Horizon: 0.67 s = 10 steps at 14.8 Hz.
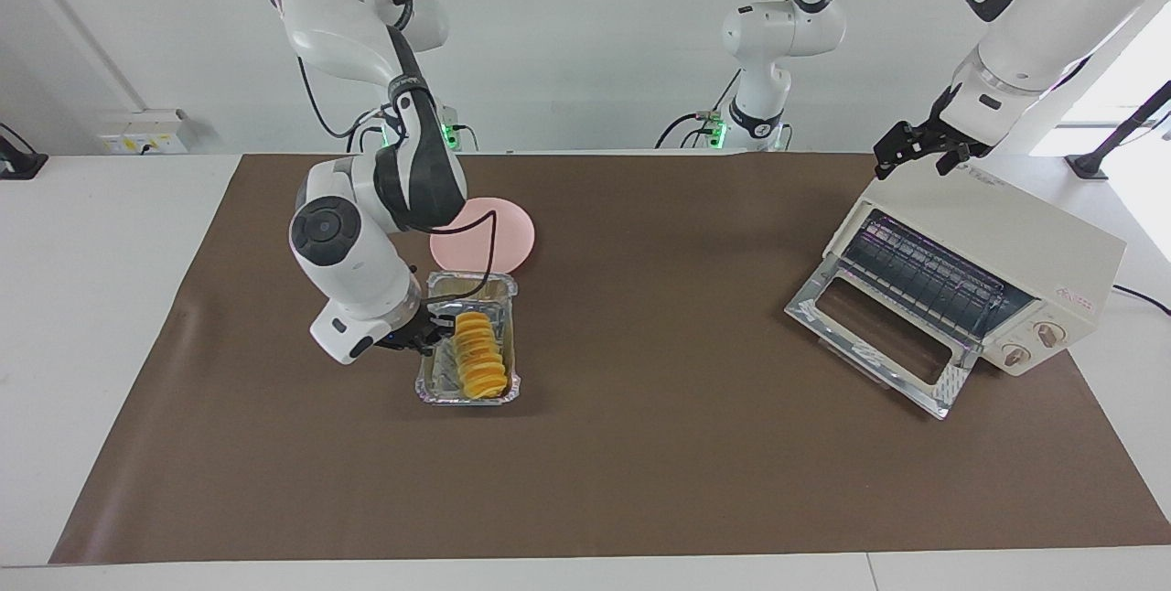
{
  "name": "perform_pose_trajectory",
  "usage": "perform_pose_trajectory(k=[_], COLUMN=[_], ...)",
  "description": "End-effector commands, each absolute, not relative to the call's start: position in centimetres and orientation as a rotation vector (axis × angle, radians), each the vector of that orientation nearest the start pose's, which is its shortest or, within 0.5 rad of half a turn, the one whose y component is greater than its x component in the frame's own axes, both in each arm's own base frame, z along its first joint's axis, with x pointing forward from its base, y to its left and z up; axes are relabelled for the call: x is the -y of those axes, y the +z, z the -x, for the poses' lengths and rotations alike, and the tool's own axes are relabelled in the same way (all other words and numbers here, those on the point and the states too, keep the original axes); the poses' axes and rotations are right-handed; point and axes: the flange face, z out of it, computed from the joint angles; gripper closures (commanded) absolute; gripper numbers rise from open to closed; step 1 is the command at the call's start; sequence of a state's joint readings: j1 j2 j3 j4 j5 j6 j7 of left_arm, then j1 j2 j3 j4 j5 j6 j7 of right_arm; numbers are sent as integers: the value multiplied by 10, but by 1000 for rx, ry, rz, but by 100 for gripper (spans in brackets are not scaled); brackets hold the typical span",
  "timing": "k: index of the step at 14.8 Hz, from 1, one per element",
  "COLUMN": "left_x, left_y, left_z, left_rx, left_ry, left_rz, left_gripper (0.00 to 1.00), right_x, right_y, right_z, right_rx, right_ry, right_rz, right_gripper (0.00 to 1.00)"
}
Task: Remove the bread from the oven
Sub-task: 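Carry the foil tray past the pink plate and set it down, then grasp the bread rolls in the foil tray with the right gripper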
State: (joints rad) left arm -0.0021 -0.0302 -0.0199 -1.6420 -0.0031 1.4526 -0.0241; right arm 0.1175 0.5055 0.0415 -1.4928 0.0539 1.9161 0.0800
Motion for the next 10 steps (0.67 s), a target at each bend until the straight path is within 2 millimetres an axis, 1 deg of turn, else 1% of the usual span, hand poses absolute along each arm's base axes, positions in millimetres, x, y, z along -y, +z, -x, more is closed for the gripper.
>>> perform_pose_trajectory(k=[1,2,3,4,5,6,7,8,10], left_x=[9,9,9,9,9,9,9,9,9], left_y=[604,604,604,604,604,604,604,604,604], left_z=[-523,-523,-523,-523,-523,-523,-523,-523,-523], left_rx=[6,6,6,6,6,6,6,6,6], left_ry=[236,236,236,236,236,236,236,236,236], left_rz=[3110,3110,3110,3110,3110,3110,3110,3110,3110], left_gripper=[0,0,0,0,0,0,0,0,0], right_x=[-96,-94,-93,-89,-83,-81,-81,-82,-87], right_y=[361,358,350,345,344,344,344,345,349], right_z=[-657,-656,-652,-646,-646,-646,-647,-647,-647], right_rx=[140,140,135,138,158,179,188,191,196], right_ry=[71,45,35,25,20,17,14,12,19], right_rz=[3057,3057,3059,3060,3059,3057,3057,3057,3058], right_gripper=[100,100,100,100,100,64,40,0,0])
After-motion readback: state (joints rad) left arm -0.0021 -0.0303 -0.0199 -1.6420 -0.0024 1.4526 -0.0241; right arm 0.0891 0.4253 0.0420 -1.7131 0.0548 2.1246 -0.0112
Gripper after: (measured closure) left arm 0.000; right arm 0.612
